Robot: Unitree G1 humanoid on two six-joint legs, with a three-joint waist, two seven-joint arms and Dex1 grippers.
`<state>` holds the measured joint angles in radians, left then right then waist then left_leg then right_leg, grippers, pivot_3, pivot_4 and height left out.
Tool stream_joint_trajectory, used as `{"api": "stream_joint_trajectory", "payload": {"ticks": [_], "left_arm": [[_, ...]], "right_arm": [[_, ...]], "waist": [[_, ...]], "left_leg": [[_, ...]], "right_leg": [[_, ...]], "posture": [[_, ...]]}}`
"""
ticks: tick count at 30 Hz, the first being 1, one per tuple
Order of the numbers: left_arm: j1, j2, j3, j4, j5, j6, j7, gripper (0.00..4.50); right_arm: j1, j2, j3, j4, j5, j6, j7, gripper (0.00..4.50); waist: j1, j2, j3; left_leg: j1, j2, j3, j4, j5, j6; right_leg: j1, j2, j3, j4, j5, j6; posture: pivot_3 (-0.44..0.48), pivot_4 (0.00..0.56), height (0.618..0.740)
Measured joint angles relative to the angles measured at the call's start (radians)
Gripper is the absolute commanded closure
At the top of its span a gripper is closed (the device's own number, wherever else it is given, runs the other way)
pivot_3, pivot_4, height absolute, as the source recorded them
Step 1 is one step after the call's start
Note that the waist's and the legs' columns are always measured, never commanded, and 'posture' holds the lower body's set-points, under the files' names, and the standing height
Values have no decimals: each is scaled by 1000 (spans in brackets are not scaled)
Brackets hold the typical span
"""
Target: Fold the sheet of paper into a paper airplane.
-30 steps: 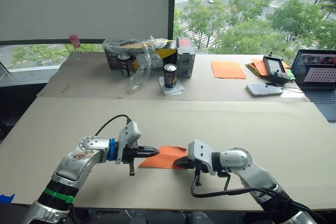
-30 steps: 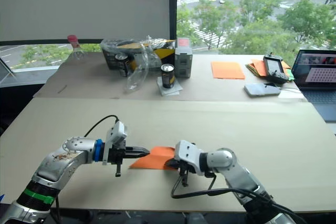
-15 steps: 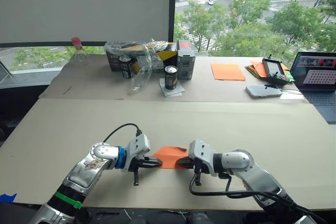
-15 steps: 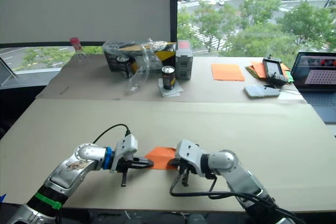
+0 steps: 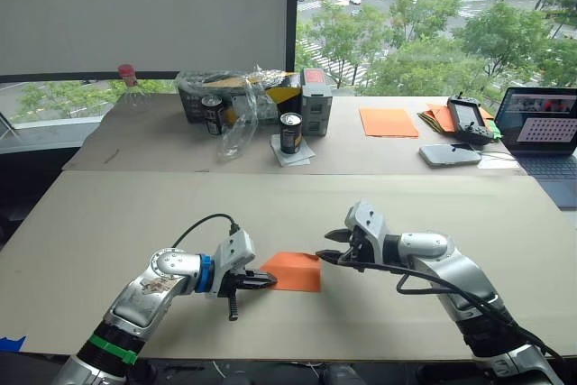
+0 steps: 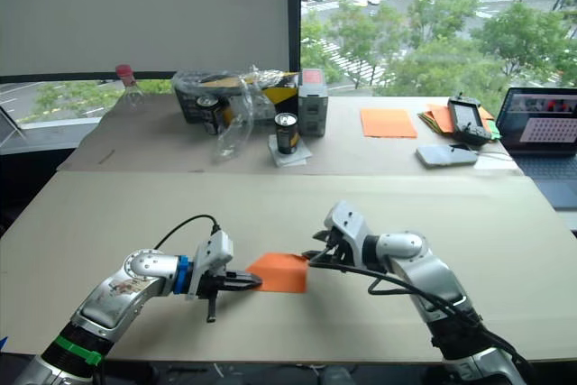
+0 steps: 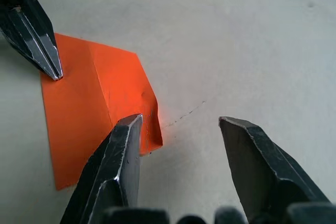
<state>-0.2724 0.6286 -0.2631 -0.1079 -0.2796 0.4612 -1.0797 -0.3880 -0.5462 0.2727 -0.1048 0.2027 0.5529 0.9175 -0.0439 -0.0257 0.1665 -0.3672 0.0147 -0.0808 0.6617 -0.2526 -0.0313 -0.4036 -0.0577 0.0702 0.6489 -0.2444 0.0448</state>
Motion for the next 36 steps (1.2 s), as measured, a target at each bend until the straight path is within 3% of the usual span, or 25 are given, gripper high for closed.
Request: {"api": "stream_joint_trajectory", "payload": {"ticks": [3,6,11,12,24,33,36], "left_arm": [[4,0,7,-6,-5,4,1,4500],[7,1,13,-6,-12,11,1,4500],[10,1,16,-6,-14,11,2,4500],[11,1,18,-6,-14,11,3,4500],[12,1,20,-6,-14,9,6,4500],[9,-10,14,-2,-12,-1,17,4500],[0,-3,-9,-2,16,-39,16,4500]], "right_arm": [[0,19,6,21,-1,-8,1,1860],[-2,28,2,36,0,-20,0,2619],[-12,28,6,50,-2,-23,18,4364],[-12,28,7,50,-2,-23,21,4441],[-38,23,-16,26,16,-30,51,4441],[13,0,-37,-106,28,-230,127,4441],[66,-67,-1,-138,-15,-338,171,4441]], "waist": [[0,0,0],[-2,0,0],[-2,0,0],[-2,0,0],[-2,0,0],[2,0,0],[7,0,0]], "left_leg": [[0,0,0,0,0,0],[0,0,0,0,0,0],[0,0,0,0,0,0],[0,0,0,0,0,0],[0,0,0,0,0,0],[-1,0,0,0,0,0],[-1,-1,0,0,0,0]], "right_leg": [[0,0,0,0,0,0],[0,0,0,0,0,0],[0,0,0,0,0,0],[0,0,0,0,0,0],[0,0,0,0,0,0],[-1,0,0,-1,-1,2],[0,-1,0,-2,-2,4]], "posture": [[0,150,730],[0,150,730],[0,150,730],[0,150,730],[0,150,730],[0,150,730],[0,150,730]]}}
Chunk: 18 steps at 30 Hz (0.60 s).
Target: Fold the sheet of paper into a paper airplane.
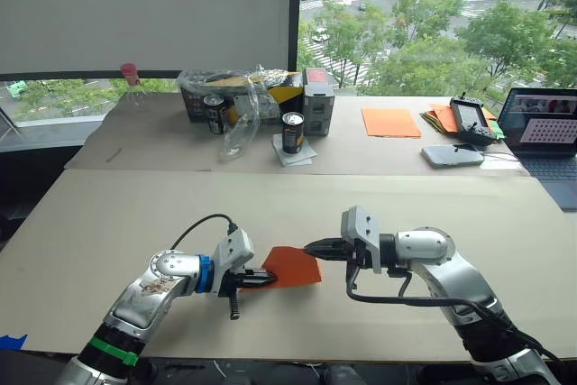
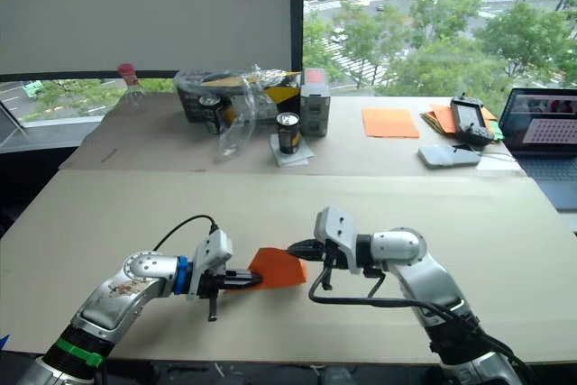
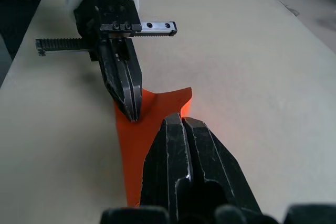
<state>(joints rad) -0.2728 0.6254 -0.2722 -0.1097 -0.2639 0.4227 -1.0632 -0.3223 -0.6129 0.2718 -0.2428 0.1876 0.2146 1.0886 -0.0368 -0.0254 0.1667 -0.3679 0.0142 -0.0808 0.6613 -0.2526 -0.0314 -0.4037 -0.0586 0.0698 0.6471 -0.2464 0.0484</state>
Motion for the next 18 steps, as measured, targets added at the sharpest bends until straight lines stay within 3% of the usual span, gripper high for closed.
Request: {"api": "stream_joint_trajectory", "payload": {"ticks": [7,18], "left_arm": [[-12,-8,-8,11,8,-7,-2,4500],[-6,-7,-4,5,8,-8,-2,4500]], "right_arm": [[62,-16,46,-21,-54,-104,18,4441],[-1,-24,73,136,-187,-173,-43,4441]], "waist": [[3,0,0],[5,0,0]], "left_leg": [[0,0,0,0,0,0],[0,0,0,0,0,0]], "right_leg": [[0,0,0,0,-1,3],[0,0,0,0,0,0]], "posture": [[0,150,730],[0,150,730]]}}
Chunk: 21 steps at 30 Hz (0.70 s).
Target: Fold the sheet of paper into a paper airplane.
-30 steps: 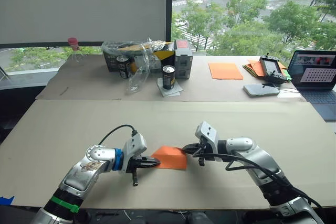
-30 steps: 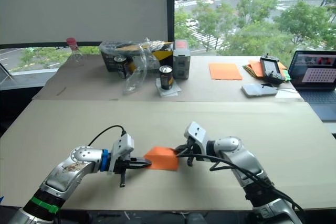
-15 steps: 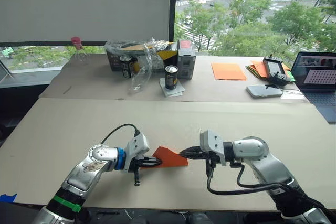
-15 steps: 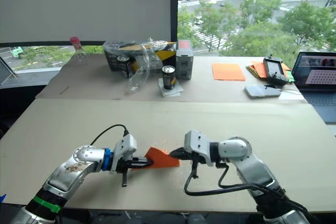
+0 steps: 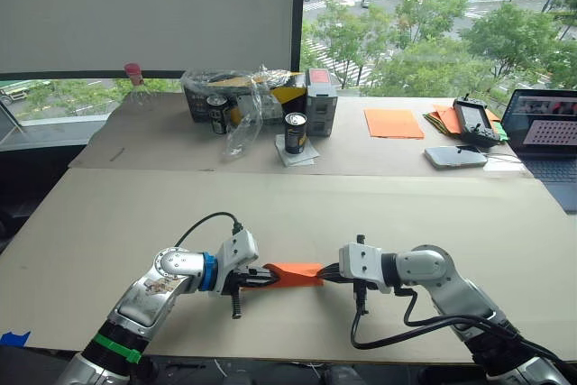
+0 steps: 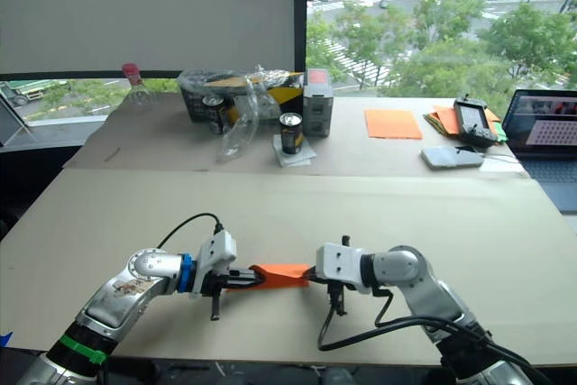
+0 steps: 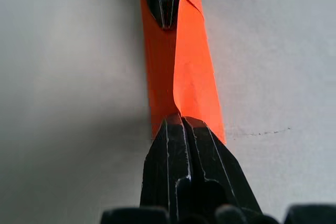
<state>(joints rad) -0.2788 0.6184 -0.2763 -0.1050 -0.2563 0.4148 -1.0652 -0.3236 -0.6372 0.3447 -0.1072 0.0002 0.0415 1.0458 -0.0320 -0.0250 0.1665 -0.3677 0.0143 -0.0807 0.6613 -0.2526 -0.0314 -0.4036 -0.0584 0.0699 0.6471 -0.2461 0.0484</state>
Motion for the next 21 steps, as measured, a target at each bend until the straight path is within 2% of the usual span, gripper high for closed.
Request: {"api": "stream_joint_trajectory", "payload": {"ticks": [17,21], "left_arm": [[11,18,9,-12,-1,5,4,4500],[12,21,14,-10,-3,13,5,4500]], "right_arm": [[-19,13,41,27,-11,5,34,4441],[-31,28,53,48,-19,4,36,4441]], "waist": [[-10,0,0],[-14,0,-1]], "left_leg": [[1,0,0,0,0,0],[4,1,0,0,0,0]], "right_leg": [[0,0,0,0,0,-1],[3,1,0,0,-2,3]], "posture": [[0,150,730],[0,150,730]]}}
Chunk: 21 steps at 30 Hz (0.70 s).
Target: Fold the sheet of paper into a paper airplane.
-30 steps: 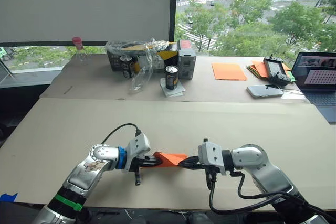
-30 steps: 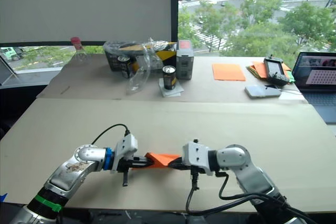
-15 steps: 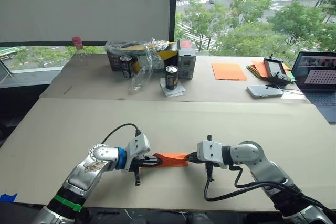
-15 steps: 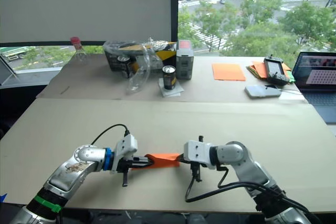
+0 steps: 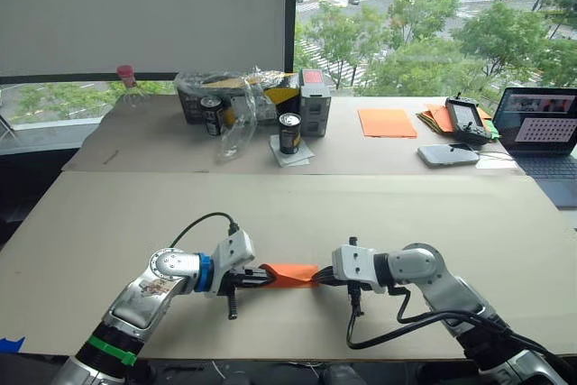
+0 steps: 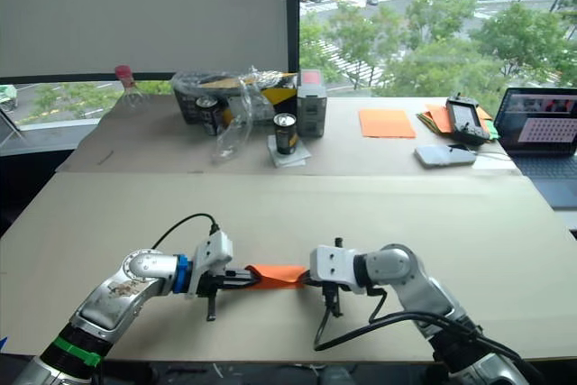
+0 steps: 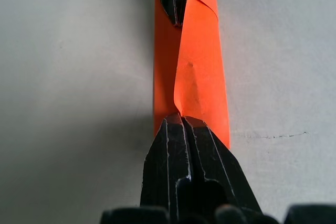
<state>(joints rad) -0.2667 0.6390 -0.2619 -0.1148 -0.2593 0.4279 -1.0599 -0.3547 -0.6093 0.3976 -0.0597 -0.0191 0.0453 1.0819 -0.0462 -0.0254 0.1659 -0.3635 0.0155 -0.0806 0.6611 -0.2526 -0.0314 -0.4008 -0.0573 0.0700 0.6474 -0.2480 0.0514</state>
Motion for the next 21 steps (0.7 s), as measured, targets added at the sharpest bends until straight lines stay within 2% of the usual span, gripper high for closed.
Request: {"api": "stream_joint_trajectory", "payload": {"ticks": [5,12,16,21], "left_arm": [[36,11,81,-6,-79,82,-2,4500],[76,37,319,-35,-292,216,-5,4500],[49,-10,330,-72,-351,271,31,4500],[17,-47,286,-93,-353,274,74,4500]], "right_arm": [[-17,2,17,14,-6,0,6,4441],[-23,2,22,20,-8,1,9,4441],[-21,3,24,20,-15,7,8,4441],[-13,6,25,14,-17,18,6,4441]], "waist": [[-7,0,0],[-7,-1,-1],[-6,-1,-1],[-9,-2,-1]], "left_leg": [[2,1,0,-1,0,0],[4,2,0,-2,0,0],[11,2,0,-3,-1,0],[11,2,0,-3,-1,0]], "right_leg": [[1,1,0,0,0,0],[3,1,0,0,0,0],[11,1,0,-2,-1,1],[11,1,0,-2,-2,1]], "posture": [[0,150,730],[0,150,730],[0,150,730],[0,150,730]]}}
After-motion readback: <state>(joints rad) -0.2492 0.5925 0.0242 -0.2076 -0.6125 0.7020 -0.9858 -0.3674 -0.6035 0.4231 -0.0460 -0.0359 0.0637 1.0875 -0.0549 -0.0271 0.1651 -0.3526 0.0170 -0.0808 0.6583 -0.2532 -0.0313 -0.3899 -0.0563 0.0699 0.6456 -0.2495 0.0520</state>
